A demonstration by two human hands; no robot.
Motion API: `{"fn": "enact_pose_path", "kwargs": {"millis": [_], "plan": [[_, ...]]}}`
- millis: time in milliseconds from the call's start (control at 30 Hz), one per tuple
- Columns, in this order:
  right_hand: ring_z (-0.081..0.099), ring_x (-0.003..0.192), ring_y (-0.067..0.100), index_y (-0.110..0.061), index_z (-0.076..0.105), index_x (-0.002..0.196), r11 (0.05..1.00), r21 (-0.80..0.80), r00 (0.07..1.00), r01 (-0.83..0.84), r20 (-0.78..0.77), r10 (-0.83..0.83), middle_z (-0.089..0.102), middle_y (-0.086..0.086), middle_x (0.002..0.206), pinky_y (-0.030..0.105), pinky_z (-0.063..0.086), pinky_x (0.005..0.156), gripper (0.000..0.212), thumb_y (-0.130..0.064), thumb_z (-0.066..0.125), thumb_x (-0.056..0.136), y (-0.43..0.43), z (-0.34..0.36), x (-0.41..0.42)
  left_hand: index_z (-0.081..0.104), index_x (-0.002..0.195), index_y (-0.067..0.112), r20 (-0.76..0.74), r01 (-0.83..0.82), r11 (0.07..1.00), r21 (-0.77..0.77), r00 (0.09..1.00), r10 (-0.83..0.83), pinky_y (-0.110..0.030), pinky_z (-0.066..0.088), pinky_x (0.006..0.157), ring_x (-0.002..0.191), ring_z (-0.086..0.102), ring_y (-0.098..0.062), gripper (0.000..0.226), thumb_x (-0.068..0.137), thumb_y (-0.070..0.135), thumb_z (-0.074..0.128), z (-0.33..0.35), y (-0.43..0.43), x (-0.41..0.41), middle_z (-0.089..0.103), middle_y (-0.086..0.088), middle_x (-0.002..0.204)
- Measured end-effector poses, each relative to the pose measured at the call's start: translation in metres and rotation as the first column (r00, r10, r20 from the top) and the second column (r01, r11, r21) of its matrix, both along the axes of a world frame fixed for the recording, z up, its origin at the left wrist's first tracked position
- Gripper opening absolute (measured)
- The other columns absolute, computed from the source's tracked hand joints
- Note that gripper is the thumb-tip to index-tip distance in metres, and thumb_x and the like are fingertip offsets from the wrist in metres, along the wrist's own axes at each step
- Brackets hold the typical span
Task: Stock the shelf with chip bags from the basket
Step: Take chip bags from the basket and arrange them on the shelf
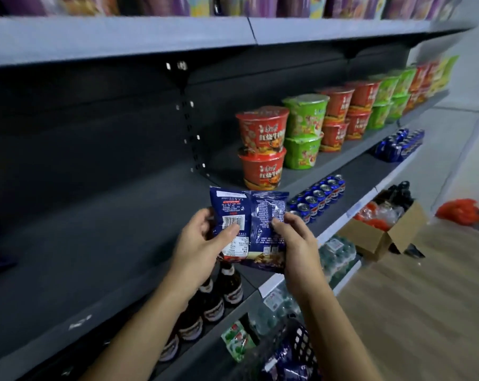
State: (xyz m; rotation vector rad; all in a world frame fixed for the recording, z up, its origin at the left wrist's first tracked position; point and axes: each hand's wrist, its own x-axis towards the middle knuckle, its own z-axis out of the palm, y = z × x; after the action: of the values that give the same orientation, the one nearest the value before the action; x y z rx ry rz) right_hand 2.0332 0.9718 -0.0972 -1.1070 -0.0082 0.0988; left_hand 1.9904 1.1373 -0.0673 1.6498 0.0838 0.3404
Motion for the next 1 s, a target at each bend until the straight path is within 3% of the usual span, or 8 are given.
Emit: {"fn": "enact_pose_path", "kwargs": {"millis": [133, 300, 567, 667, 767, 833, 900, 1000], "plan": [[0.072, 0.092, 0.033, -0.015, 0.064, 0.110, 0.990, 0.010, 0.989, -0.139, 0.046, 0.139, 0.076, 0.012, 0.105, 0.052, 0.055, 0.084, 0.014, -0.012, 0.060, 0.098, 0.055, 0.031, -0.004, 0.062, 0.121, 0.016, 0.035, -0.127, 0.992, -0.003, 0.991, 0.127, -0.031, 0.057, 0.087, 0.100, 0.072, -0.016, 0.034, 0.089, 0.015, 0.071, 0.025, 0.050, -0.025, 0.073, -0.004, 0.112], [0.073, 0.083, 0.028, -0.018, 0.066, 0.107, 0.959, -0.010, 0.955, -0.284, 0.088, 0.284, 0.077, 0.010, 0.098, 0.046, 0.056, 0.075, 0.012, -0.012, 0.061, 0.098, 0.140, 0.061, -0.026, 0.057, 0.128, 0.012, 0.090, -0.279, 0.958, -0.070, 0.955, 0.284, -0.020, 0.056, 0.076, 0.099, 0.072, -0.014, 0.039, 0.091, 0.014, 0.069, 0.049, 0.119, -0.069, 0.073, -0.003, 0.112], [0.072, 0.085, 0.026, -0.016, 0.067, 0.105, 0.889, -0.025, 0.880, -0.457, 0.128, 0.457, 0.076, 0.012, 0.101, 0.039, 0.058, 0.073, 0.014, -0.006, 0.063, 0.095, 0.263, 0.091, -0.077, 0.053, 0.120, 0.016, 0.164, -0.575, 0.808, -0.128, 0.791, 0.590, -0.028, 0.053, 0.091, 0.105, 0.067, -0.014, 0.037, 0.089, 0.012, 0.072, 0.057, 0.215, -0.143, 0.069, -0.005, 0.115], [0.072, 0.094, 0.029, -0.013, 0.067, 0.110, 0.871, -0.041, 0.861, -0.489, 0.134, 0.490, 0.076, 0.014, 0.109, 0.044, 0.057, 0.083, 0.017, -0.005, 0.063, 0.095, 0.296, 0.095, -0.095, 0.054, 0.115, 0.027, 0.188, -0.728, 0.685, 0.010, 0.674, 0.714, -0.030, 0.049, 0.099, 0.112, 0.060, -0.010, 0.035, 0.087, 0.026, 0.075, 0.052, 0.238, -0.165, 0.062, 0.004, 0.118], [0.071, 0.105, 0.035, -0.012, 0.065, 0.117, 0.854, -0.055, 0.845, -0.518, 0.121, 0.521, 0.076, 0.013, 0.112, 0.052, 0.055, 0.094, 0.023, -0.007, 0.064, 0.095, 0.321, 0.095, -0.111, 0.055, 0.110, 0.028, 0.256, -0.826, 0.550, 0.124, 0.562, 0.786, -0.021, 0.046, 0.092, 0.105, 0.056, 0.000, 0.029, 0.087, 0.027, 0.074, 0.052, 0.251, -0.184, 0.057, 0.012, 0.112], [0.072, 0.103, 0.032, -0.013, 0.065, 0.118, 0.844, -0.057, 0.834, -0.534, 0.128, 0.537, 0.076, 0.010, 0.110, 0.049, 0.058, 0.089, 0.024, -0.007, 0.064, 0.096, 0.332, 0.095, -0.119, 0.058, 0.108, 0.027, 0.325, -0.867, 0.442, 0.229, 0.496, 0.805, -0.014, 0.042, 0.088, 0.102, 0.053, 0.001, 0.025, 0.088, 0.025, 0.073, 0.051, 0.257, -0.193, 0.049, 0.015, 0.109], [0.074, 0.094, 0.025, -0.015, 0.066, 0.115, 0.836, -0.060, 0.824, -0.546, 0.142, 0.548, 0.078, 0.006, 0.103, 0.039, 0.061, 0.075, 0.021, -0.005, 0.064, 0.096, 0.340, 0.095, -0.126, 0.063, 0.102, 0.026, 0.402, -0.883, 0.353, 0.310, 0.459, 0.793, -0.011, 0.039, 0.086, 0.100, 0.053, -0.003, 0.019, 0.088, 0.016, 0.072, 0.048, 0.264, -0.199, 0.048, 0.015, 0.105], [0.075, 0.088, 0.019, -0.017, 0.066, 0.117, 0.827, -0.100, 0.808, -0.552, 0.180, 0.561, 0.078, 0.000, 0.099, 0.030, 0.059, 0.067, 0.025, -0.005, 0.065, 0.095, 0.349, 0.096, -0.134, 0.065, 0.098, 0.029, 0.419, -0.846, 0.391, 0.363, 0.523, 0.742, -0.013, 0.046, 0.078, 0.089, 0.056, 0.000, 0.020, 0.090, 0.011, 0.067, 0.046, 0.266, -0.202, 0.052, 0.019, 0.097]]}}
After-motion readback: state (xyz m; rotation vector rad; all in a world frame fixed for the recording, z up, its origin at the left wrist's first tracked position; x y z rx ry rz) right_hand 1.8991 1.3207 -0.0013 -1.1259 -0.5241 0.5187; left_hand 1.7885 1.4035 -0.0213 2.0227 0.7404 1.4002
